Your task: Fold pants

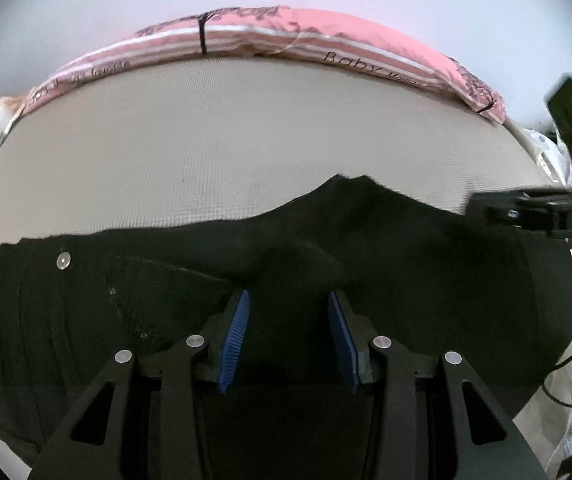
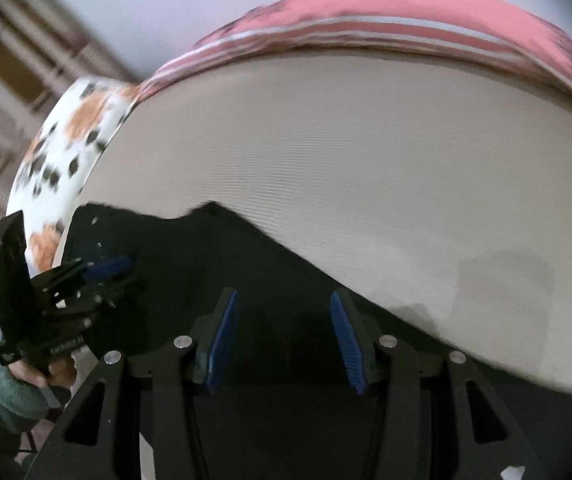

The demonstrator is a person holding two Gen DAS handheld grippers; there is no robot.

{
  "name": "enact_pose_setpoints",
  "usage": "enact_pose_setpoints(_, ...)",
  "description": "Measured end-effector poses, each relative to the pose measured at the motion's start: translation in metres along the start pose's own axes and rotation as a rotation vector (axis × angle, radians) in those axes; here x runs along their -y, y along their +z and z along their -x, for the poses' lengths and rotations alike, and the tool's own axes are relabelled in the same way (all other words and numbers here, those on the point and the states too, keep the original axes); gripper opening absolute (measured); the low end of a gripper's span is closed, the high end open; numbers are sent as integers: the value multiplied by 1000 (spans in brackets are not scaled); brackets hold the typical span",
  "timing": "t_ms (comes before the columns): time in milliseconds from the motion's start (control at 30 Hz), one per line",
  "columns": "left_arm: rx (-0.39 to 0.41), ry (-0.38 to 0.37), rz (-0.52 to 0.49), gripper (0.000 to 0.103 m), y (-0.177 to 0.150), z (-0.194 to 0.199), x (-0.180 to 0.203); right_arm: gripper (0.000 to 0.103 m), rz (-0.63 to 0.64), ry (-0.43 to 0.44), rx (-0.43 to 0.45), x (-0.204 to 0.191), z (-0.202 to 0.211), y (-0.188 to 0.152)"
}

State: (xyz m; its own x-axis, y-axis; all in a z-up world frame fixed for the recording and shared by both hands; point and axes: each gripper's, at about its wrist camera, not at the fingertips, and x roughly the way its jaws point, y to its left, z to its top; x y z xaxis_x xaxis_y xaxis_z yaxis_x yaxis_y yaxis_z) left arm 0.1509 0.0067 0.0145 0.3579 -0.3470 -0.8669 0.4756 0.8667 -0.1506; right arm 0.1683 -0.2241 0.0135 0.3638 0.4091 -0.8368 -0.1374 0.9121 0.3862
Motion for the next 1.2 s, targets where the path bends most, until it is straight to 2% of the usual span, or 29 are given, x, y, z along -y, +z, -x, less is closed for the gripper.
enact_pose_setpoints(100, -6, -27, 33, 43, -1, -3, -7, 45, 77, 14, -35, -31, -26, 15)
enact_pose_setpoints(233, -8, -82, 66, 43, -2, -2, -18, 46, 129, 13, -52, -46, -55, 36)
enact_pose_setpoints(267, -10, -99, 75, 43, -2, -3, -21, 47, 132, 26, -55, -47, -59, 40)
enact_pose_setpoints(333, -14, -126, 92, 43, -2, -5, -27, 47, 123, 110, -79, -48, -68, 45)
enact_pose_setpoints(400, -16, -148, 111, 43, -1, -5, -30, 36, 132, 155, -96, -51, -74, 47)
enact_pose_setpoints(467, -21, -157, 117, 43, 1, -5, -32, 19, 143, 143, -76, -53, -74, 51)
enact_pose_setpoints(533, -16, -161, 118, 43, 1, -4, -32, 14, 117, 159, -51, -46, -70, 57)
enact_pose_setpoints(667, 14, -146, 65, 42, -5, -6, -29, 10, 124, 93, -50, -43, -85, 53)
enact_pose_setpoints(767, 45, -114, -17, 42, -11, -4, -22, 10, 139, 65, -28, -47, -86, 53)
enact_pose_setpoints(833, 47, -99, -24, 42, -12, -4, -20, 10, 155, 41, -17, -50, -86, 52)
enact_pose_setpoints(933, 30, -66, -15, 43, -9, 0, -9, 18, 136, 27, -16, -52, -79, 54)
enact_pose_setpoints(1033, 39, -77, -51, 43, -9, 10, 5, 34, 98, 15, 71, -49, -44, 52)
enact_pose_setpoints(1100, 55, -102, -81, 44, -8, 16, 15, 34, 100, 2, 92, -46, -19, 45)
enact_pose_setpoints(1200, 65, -147, -142, 44, -1, 17, 35, 35, 101, -70, 80, -41, 4, 26)
